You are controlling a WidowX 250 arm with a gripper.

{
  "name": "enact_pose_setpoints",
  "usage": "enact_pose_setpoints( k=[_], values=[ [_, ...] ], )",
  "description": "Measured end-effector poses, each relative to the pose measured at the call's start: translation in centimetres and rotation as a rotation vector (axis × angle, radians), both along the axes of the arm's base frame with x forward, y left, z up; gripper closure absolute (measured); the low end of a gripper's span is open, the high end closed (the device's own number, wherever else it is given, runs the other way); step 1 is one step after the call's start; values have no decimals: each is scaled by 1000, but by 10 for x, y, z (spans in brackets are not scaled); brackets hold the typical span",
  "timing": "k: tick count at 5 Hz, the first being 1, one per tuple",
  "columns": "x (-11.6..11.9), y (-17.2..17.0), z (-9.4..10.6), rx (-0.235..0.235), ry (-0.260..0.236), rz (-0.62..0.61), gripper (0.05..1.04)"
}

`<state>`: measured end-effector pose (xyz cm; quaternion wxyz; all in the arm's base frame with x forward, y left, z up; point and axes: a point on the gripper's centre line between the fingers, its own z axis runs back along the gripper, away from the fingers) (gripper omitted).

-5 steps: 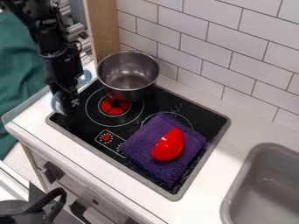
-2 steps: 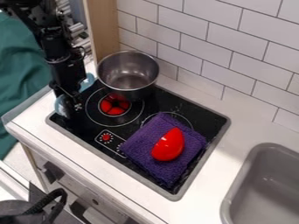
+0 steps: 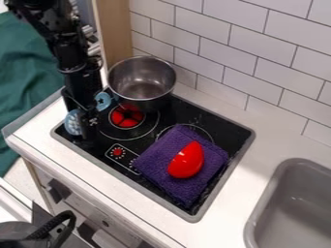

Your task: PUTS A BLUE BRUSH ON LEFT SIDE

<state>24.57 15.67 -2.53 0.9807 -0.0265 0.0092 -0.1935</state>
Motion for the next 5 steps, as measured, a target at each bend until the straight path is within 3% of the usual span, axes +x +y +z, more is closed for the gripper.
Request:
enact_pose_setpoints(
  k=[1,2,3,4,5],
  values=[
    [1,-8,24,21,-27,38,74],
    [-3,-20,63,15,-102,238,76],
    [1,-38,84,15,-113,367,76],
    [11,-59,86,11,-118,464,76],
    [25,-75,95,59,-126,414,76]
  ],
)
